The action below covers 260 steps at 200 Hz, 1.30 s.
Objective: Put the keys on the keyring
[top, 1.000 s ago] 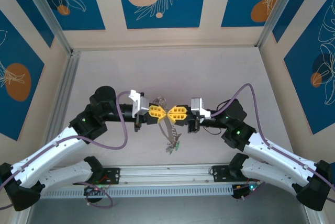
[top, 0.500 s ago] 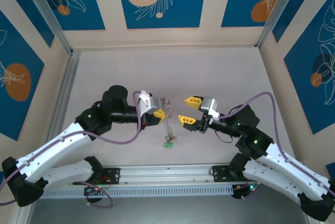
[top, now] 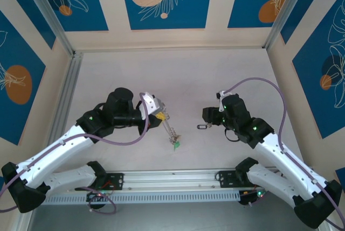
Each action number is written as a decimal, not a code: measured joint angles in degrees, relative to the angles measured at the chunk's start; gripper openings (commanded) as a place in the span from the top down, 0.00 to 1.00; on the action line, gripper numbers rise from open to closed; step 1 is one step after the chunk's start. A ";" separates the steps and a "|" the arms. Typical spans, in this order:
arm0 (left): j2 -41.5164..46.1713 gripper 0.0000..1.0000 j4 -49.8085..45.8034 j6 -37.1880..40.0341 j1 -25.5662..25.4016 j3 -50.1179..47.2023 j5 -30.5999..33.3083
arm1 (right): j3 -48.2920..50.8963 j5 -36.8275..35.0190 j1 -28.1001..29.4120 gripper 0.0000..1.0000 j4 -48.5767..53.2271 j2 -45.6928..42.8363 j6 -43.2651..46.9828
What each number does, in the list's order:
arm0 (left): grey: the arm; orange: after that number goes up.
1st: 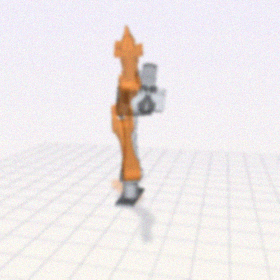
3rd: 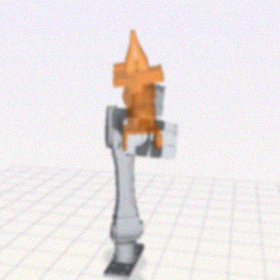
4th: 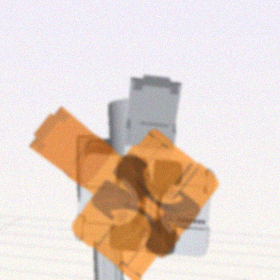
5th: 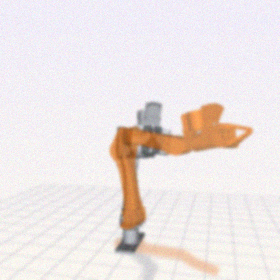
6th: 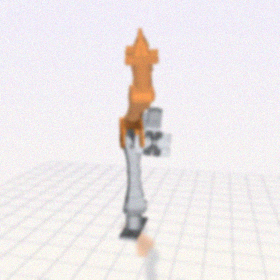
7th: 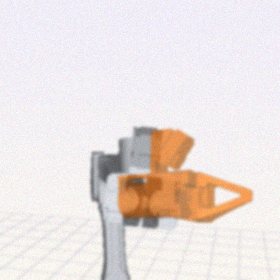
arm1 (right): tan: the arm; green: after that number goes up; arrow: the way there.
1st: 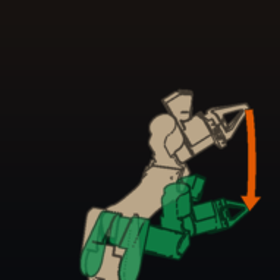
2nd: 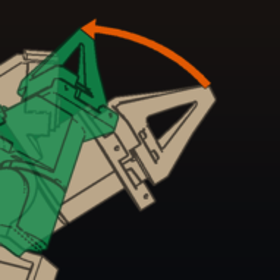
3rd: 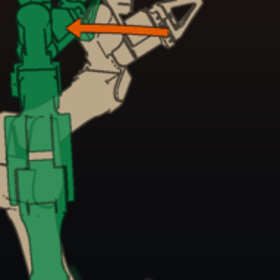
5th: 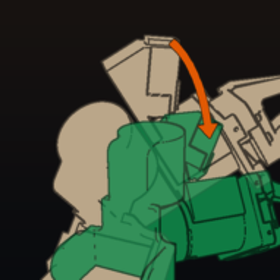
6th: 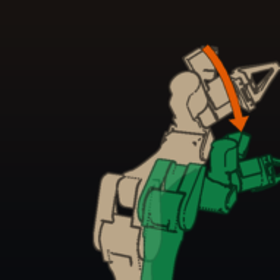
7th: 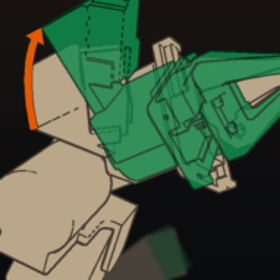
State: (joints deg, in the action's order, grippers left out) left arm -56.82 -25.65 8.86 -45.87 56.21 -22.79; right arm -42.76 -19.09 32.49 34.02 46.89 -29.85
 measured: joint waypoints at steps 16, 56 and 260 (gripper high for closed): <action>0.00 1.00 -1.16 -0.48 0.00 0.00 1.05 | 0.13 0.00 -0.92 0.39 2.82 1.49 -3.74; 0.15 1.00 -1.88 -2.47 0.00 0.00 2.12 | 0.52 0.02 -1.95 0.38 3.74 7.23 -7.52; 7.72 1.00 2.84 -8.94 0.00 -5.57 1.44 | -1.53 -2.49 -0.74 0.59 -4.46 37.05 -8.17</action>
State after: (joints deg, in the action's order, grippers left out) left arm -49.10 -22.81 -0.08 -45.87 50.63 -21.34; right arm -44.29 -21.58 31.75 29.56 83.94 -38.02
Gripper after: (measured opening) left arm 0.050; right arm 0.425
